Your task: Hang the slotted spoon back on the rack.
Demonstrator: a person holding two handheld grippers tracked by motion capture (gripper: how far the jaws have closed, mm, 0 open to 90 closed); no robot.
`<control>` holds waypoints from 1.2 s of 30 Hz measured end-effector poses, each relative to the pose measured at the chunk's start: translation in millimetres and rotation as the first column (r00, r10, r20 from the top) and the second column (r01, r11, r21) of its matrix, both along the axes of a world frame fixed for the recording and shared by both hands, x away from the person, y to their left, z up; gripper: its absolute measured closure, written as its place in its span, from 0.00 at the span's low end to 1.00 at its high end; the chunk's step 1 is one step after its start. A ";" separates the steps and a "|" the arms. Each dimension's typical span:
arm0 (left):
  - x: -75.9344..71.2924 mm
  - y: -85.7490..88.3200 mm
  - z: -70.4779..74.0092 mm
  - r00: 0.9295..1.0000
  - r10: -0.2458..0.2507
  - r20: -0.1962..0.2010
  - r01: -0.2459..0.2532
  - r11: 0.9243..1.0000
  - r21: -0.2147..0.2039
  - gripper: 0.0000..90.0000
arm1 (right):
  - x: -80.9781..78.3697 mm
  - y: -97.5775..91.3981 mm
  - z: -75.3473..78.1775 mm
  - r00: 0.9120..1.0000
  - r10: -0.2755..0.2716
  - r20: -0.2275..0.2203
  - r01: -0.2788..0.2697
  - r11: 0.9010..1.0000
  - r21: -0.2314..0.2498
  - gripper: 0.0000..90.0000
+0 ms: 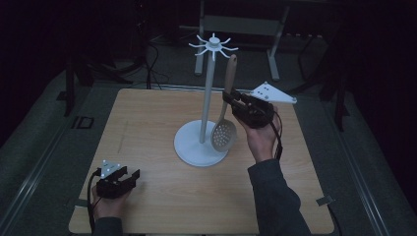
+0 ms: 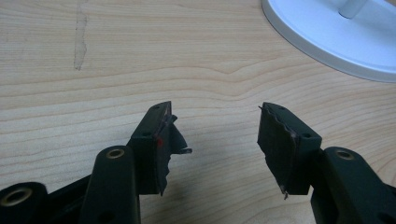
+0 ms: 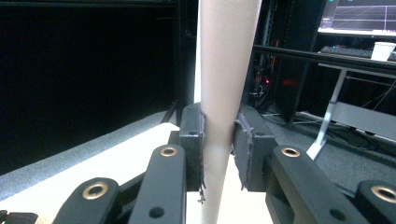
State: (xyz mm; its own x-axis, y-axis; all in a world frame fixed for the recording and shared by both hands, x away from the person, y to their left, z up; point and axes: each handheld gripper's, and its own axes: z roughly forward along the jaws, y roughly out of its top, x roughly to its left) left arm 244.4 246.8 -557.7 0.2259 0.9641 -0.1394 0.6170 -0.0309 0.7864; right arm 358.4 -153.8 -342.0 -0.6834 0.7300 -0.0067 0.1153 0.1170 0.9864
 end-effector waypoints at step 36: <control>0.4 -0.6 -0.3 1.000 -0.001 0.000 0.001 1.000 -0.001 0.51 | 12.0 10.0 1.9 0.999 0.008 -0.035 -0.008 1.000 -0.001 0.83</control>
State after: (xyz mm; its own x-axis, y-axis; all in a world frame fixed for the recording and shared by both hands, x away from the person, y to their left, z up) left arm 244.8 246.2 -558.0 0.2268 0.9637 -0.1406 0.6172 -0.0306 0.7862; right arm 370.4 -143.8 -340.2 -0.6891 0.7245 0.0167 0.1487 0.1188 0.9817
